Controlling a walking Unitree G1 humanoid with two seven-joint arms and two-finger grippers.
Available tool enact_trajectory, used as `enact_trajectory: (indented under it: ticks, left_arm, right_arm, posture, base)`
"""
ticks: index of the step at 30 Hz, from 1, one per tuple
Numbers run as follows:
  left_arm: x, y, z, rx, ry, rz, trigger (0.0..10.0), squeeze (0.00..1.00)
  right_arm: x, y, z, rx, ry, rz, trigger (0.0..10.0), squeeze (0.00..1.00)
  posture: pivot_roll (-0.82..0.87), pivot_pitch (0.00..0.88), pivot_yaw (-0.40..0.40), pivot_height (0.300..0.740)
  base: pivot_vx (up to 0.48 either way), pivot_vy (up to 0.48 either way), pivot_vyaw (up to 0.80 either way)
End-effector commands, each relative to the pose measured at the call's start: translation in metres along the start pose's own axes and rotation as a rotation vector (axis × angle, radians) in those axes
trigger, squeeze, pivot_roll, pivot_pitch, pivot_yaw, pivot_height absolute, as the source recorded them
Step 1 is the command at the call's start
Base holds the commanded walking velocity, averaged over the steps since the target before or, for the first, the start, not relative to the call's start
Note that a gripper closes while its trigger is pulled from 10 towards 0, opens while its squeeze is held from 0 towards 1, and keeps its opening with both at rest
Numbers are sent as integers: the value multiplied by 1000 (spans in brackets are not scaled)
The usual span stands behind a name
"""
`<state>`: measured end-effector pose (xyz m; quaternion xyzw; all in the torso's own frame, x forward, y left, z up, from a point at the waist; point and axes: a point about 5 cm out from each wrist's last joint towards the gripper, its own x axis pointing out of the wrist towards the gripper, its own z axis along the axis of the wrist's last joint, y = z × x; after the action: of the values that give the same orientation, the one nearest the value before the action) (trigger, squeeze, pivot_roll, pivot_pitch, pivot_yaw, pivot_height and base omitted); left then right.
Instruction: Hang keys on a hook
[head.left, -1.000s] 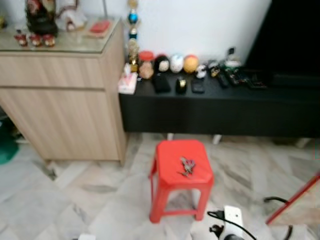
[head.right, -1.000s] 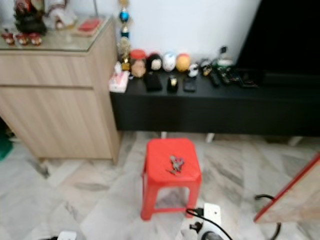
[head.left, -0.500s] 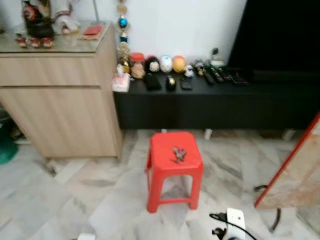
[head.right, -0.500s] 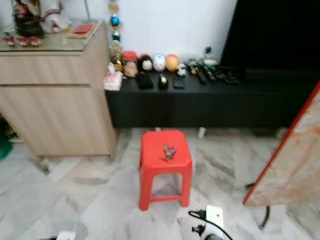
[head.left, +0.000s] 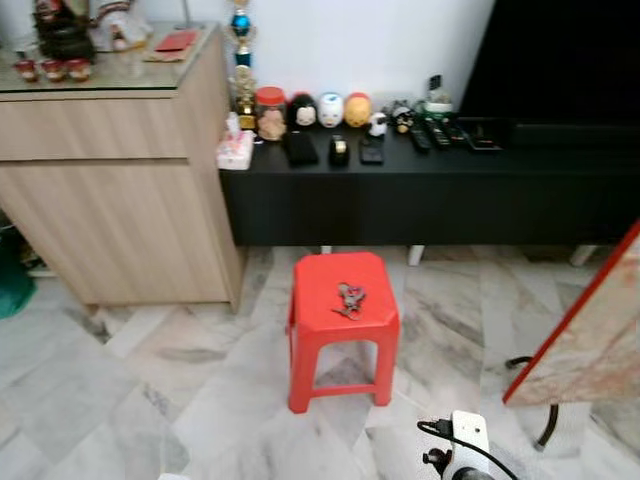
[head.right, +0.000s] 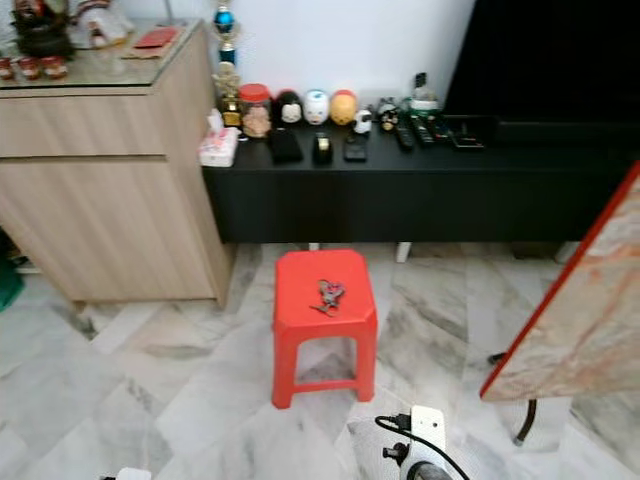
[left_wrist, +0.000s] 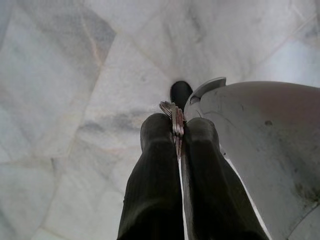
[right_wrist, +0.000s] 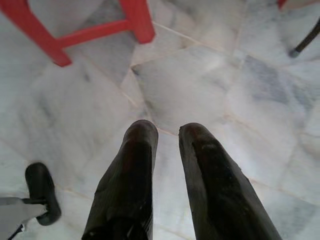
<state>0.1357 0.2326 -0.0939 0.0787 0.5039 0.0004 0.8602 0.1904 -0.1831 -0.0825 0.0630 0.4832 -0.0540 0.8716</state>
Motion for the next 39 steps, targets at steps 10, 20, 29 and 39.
enact_trajectory:
  ticks: [10,20,29,39]
  left_arm:
    - [0,-9,-4,19,7,-31,10000,0]
    - [0,-9,-4,27,5,-37,10000,0]
    - [0,-10,-3,25,3,-38,10000,0]
    - [0,-10,-3,23,1,-39,10000,0]
  right_arm:
    - [0,5,-3,-15,3,15,10000,0]
    - [0,4,-6,-37,29,13,10000,0]
    - [0,5,-6,-32,29,18,10000,0]
    - [0,5,-5,-20,19,15,10000,0]
  posture:
    - [3,0,-67,740]
    - [2,0,-67,740]
    - [3,0,-68,740]
    - [5,0,-71,740]
  base:
    - [0,-187,-465]
    - [0,-362,-53]
    - [0,-376,-403]
    - [0,-382,0]
